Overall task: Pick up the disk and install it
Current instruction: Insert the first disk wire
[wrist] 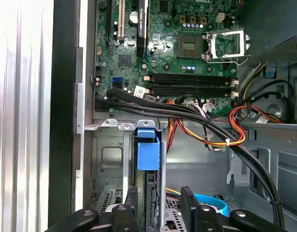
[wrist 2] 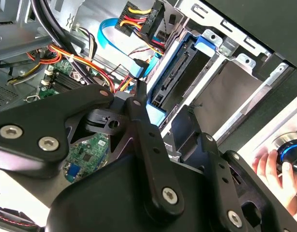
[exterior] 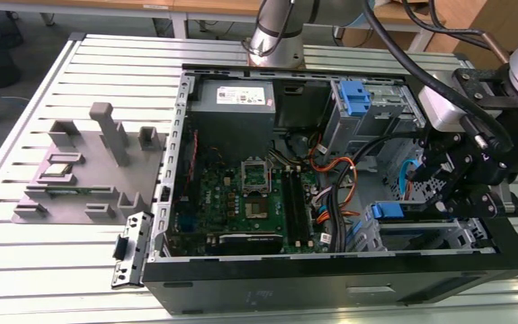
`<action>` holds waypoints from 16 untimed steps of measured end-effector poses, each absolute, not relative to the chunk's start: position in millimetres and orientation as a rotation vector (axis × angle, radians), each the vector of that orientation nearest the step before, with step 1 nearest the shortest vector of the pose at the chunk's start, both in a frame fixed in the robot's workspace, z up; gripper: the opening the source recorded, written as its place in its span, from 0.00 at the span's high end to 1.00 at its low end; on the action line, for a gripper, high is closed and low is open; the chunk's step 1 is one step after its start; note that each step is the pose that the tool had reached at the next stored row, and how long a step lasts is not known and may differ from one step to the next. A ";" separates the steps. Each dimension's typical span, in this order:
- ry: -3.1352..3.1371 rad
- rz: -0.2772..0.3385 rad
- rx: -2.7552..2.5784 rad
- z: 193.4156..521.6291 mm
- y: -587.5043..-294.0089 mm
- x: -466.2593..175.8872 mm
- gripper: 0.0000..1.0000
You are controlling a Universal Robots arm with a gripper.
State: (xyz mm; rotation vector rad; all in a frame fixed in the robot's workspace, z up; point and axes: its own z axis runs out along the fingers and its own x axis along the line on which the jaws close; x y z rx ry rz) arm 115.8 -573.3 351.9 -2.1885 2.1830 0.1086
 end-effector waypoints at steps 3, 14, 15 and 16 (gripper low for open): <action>2.183 0.109 -2.189 351.8 -573.3 115.8 0.52; 2.183 0.109 -2.189 352.0 -566.8 115.8 0.52; 2.183 0.108 -2.189 353.0 -566.7 115.8 0.52; 2.183 0.109 -2.189 354.9 -566.7 115.8 0.52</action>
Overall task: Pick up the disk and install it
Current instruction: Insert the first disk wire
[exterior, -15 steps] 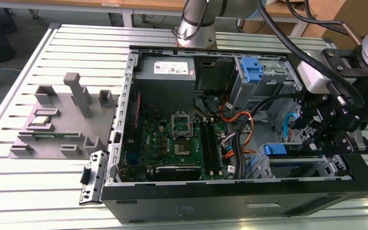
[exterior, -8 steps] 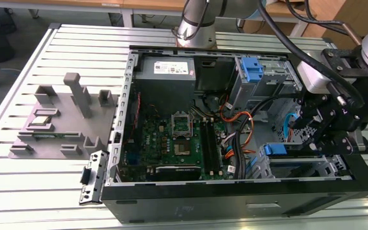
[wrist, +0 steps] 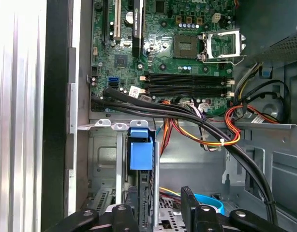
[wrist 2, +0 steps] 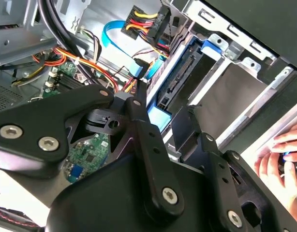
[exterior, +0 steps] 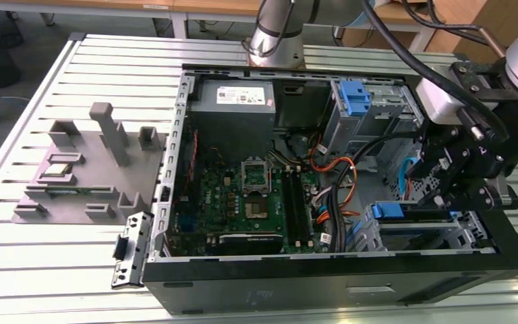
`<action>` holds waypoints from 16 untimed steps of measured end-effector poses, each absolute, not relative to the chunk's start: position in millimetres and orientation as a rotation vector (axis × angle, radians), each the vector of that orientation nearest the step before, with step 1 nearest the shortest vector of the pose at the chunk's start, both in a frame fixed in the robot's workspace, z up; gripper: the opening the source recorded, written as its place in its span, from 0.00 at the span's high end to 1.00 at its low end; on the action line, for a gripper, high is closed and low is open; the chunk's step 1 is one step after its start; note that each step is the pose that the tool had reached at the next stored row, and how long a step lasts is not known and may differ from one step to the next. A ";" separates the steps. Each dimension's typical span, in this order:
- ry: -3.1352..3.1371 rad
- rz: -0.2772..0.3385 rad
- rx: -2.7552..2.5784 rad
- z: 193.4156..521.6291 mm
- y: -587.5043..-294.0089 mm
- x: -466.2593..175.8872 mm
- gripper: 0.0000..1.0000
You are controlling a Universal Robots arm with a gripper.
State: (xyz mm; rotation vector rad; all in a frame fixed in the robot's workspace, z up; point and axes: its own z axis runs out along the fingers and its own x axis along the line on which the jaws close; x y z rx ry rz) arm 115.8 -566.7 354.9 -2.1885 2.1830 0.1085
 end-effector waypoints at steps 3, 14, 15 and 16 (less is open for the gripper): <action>2.183 0.109 -2.188 363.1 -566.7 115.8 0.52; 2.182 0.109 -2.188 363.1 -552.6 119.6 0.52; 2.183 0.109 -2.188 363.1 -552.5 122.3 0.52; 2.183 0.109 -2.188 363.0 -552.3 124.7 0.52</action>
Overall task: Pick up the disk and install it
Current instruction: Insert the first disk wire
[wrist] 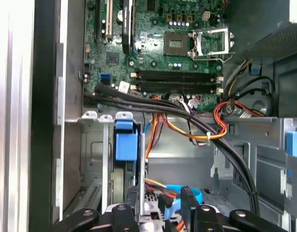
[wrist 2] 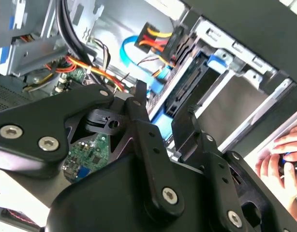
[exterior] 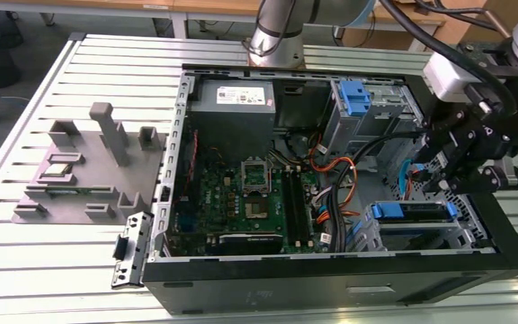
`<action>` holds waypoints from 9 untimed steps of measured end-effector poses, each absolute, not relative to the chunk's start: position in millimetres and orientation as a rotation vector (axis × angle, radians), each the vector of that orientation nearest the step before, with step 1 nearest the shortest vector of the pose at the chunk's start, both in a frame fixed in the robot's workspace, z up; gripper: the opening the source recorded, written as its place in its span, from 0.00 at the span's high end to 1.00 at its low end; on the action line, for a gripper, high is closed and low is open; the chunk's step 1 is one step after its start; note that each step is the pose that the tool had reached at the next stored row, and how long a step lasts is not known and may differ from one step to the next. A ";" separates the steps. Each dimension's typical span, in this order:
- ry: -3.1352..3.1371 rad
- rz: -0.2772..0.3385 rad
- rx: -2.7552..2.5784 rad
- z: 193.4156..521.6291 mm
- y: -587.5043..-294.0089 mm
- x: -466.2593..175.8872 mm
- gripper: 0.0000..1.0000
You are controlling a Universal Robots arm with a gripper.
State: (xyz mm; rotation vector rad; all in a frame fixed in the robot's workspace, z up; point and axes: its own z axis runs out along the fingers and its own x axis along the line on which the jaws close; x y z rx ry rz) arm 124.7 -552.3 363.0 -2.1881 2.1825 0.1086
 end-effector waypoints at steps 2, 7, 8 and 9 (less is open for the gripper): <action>2.182 0.109 -2.188 362.3 -552.0 128.7 0.52; 2.183 0.109 -2.188 355.9 -551.9 133.2 0.52; 2.183 0.109 -2.188 355.0 -551.8 133.2 0.52; 2.183 0.108 -2.188 354.7 -551.8 133.3 0.52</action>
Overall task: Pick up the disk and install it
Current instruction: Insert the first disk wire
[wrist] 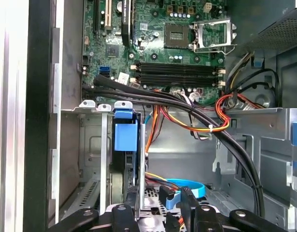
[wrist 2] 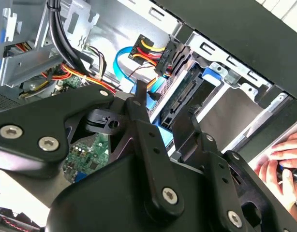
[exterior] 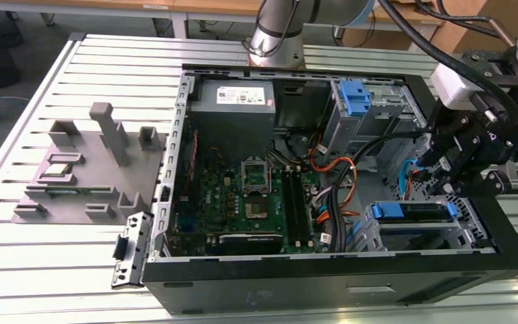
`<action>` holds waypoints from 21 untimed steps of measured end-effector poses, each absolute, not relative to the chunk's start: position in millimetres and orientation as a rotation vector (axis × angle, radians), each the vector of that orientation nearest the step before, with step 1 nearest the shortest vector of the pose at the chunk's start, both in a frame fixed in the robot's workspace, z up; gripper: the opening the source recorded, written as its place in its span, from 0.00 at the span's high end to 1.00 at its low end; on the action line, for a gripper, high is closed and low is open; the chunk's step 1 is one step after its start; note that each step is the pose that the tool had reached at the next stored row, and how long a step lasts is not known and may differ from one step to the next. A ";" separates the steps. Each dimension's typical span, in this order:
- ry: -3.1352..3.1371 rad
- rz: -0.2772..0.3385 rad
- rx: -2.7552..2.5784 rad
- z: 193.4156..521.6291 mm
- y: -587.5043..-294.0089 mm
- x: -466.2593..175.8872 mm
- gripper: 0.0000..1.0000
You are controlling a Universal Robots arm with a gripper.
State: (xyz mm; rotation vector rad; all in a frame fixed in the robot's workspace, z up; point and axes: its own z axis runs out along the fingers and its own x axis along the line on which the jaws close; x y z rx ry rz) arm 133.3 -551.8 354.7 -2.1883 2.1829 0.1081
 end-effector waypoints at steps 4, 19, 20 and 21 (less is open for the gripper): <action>2.182 0.107 -2.188 354.3 -552.3 130.8 0.52; 2.182 0.107 -2.188 354.3 -552.6 129.8 0.52; 2.182 0.107 -2.188 354.3 -552.6 129.8 0.53; 2.182 0.107 -2.188 354.3 -552.6 129.7 0.60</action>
